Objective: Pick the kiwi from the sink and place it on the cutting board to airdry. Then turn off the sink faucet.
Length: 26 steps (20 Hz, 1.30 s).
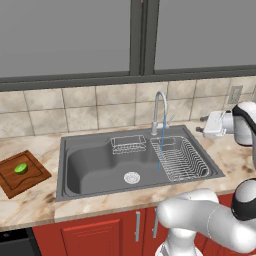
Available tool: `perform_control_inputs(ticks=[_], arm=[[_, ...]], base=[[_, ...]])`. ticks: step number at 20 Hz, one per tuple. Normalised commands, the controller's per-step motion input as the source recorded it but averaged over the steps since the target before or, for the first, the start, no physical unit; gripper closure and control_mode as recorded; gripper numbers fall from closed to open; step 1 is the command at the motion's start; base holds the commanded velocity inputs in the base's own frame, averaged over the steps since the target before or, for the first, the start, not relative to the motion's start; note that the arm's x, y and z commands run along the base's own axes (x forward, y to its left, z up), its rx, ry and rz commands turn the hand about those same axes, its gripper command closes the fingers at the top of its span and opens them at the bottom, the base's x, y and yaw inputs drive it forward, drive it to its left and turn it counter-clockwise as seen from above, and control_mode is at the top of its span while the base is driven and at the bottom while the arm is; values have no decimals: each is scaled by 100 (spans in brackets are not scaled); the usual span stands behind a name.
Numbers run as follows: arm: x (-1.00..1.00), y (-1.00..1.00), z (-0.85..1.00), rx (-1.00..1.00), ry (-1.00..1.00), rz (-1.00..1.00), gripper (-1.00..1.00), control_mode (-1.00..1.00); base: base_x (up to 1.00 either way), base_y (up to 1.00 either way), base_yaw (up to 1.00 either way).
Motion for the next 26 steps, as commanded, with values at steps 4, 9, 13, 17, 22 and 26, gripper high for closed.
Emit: perform_control_inputs(ticks=[4, 9, 13, 17, 22, 26], arm=[[10, 0, -8, 0, 0, -8, -100, -100], [9, 0, -8, 0, 0, -12, -100, -100], [8, 1, -7, 0, 0, -11, -100, -100], [13, 8, -3, 0, 0, -6, -100, -100], [20, 7, -1, 0, 0, -1, -100, -100], [21, 0, -2, 1, 0, 0, -100, -100]], base=[[0, 0, 0], [0, 0, 0], [0, 0, 0], [0, 0, 0], [0, 0, 0], [0, 0, 0]])
